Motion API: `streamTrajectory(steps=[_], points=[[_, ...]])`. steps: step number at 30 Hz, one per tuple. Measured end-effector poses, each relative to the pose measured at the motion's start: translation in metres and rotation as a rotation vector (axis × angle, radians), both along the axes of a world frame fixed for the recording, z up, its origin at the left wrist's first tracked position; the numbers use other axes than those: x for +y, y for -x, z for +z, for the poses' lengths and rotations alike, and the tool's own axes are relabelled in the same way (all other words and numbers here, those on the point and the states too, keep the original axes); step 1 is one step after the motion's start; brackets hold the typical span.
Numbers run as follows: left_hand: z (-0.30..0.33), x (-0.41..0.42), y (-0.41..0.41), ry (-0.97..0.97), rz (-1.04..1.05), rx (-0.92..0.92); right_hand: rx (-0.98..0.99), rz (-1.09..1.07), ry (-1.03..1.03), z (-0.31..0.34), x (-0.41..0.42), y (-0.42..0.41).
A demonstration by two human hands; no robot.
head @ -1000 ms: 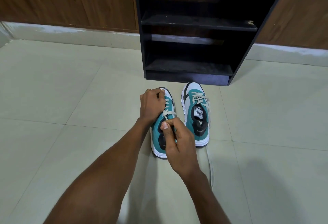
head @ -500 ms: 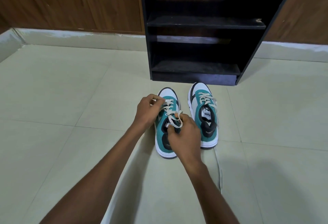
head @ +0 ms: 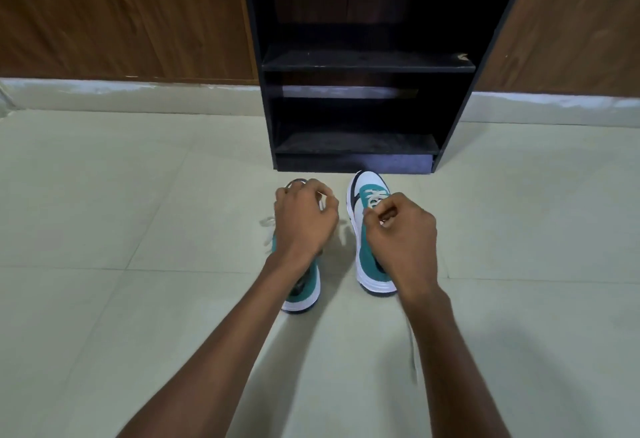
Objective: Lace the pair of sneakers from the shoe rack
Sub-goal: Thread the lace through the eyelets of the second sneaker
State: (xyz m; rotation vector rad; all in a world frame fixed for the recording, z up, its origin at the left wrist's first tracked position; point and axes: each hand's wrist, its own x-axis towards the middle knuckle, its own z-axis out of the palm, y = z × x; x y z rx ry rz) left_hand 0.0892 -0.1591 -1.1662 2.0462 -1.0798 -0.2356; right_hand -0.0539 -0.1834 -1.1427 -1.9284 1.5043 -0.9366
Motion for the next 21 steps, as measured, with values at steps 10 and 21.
streamTrajectory(steps=[10,21], points=[[-0.011,-0.027,0.059,-0.104,-0.057,0.257,0.042,-0.087,-0.278,-0.034,-0.018,0.038],[0.001,-0.033,0.058,-0.119,-0.055,0.491,-0.285,-0.315,-0.543,-0.033,-0.027,0.024]])
